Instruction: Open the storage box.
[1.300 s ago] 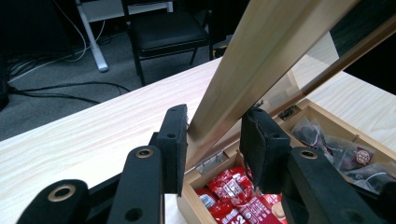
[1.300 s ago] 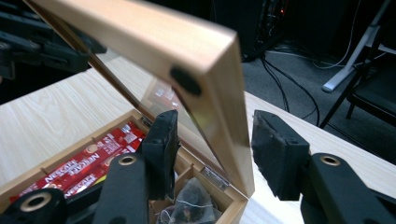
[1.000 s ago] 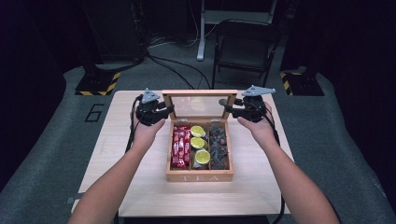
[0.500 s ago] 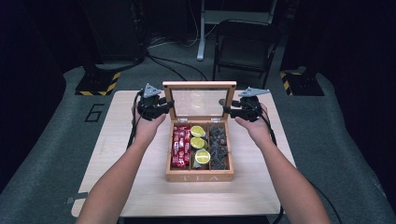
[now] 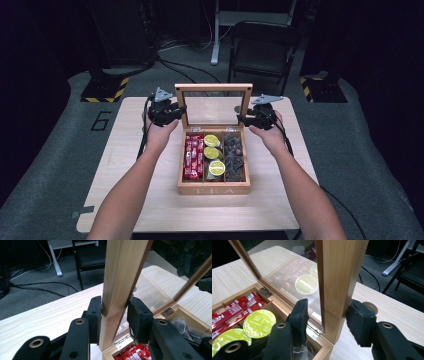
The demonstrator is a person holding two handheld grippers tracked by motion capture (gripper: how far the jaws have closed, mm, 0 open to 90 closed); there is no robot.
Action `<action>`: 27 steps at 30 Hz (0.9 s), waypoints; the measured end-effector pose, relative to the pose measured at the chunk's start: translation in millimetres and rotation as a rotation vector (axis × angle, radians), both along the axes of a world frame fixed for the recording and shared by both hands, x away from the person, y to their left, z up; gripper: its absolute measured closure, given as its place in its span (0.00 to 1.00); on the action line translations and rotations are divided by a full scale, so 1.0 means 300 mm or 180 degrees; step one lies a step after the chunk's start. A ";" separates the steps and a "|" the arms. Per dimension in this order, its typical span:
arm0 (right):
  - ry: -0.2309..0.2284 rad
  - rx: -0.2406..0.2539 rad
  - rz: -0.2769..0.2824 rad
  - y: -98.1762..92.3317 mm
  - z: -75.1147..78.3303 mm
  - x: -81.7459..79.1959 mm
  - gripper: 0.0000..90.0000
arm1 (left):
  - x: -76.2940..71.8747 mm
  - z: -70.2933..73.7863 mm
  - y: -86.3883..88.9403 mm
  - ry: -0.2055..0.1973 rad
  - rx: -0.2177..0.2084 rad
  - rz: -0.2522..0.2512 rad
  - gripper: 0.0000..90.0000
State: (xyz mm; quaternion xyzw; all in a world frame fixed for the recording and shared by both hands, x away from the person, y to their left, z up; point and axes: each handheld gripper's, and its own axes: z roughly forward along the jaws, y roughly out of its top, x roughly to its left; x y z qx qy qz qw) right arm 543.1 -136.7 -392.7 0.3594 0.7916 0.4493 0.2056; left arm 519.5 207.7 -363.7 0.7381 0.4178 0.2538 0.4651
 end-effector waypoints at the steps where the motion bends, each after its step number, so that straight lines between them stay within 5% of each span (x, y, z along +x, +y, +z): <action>1: 0.0004 -0.0016 -0.0003 0.001 -0.003 0.004 0.58 | 0.001 0.000 -0.001 -0.0001 -0.0003 0.0007 0.72; 15: 0.0058 0.0105 -0.0115 -0.004 -0.017 0.018 0.68 | 0.008 -0.001 -0.001 0.0000 -0.0020 0.0039 0.72; 27: 0.0014 0.0049 -0.0080 -0.006 -0.021 0.024 0.72 | 0.011 -0.003 0.001 -0.0010 -0.0021 0.0028 0.72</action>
